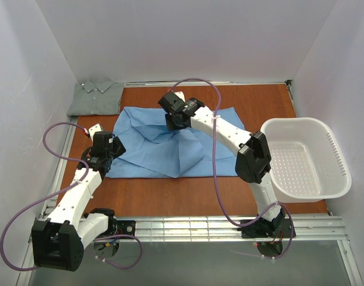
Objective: Fold and stack the long sleeve shirts
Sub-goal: Fold the shirt
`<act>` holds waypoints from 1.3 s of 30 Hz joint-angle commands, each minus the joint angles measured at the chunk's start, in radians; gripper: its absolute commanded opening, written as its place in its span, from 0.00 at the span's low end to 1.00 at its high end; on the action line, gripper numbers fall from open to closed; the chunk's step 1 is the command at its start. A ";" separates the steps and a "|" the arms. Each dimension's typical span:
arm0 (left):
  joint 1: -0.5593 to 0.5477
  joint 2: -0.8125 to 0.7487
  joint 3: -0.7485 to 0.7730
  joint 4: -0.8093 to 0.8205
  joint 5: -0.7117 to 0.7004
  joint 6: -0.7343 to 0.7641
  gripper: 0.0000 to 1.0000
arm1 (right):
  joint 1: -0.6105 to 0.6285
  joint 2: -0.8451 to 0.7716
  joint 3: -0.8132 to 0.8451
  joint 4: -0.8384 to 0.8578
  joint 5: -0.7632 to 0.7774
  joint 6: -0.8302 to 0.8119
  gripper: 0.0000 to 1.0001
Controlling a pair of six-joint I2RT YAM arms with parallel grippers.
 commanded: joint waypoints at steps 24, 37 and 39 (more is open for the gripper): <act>-0.005 -0.019 -0.014 0.003 -0.030 0.003 0.82 | 0.024 -0.174 0.010 1.152 -0.413 -0.278 0.01; -0.005 -0.024 -0.014 0.006 -0.011 0.002 0.81 | 0.024 -0.292 -0.290 1.173 -0.253 -0.287 0.01; -0.005 -0.031 -0.018 0.017 0.026 0.005 0.81 | 0.010 -0.312 -0.340 1.173 -0.187 -0.274 0.01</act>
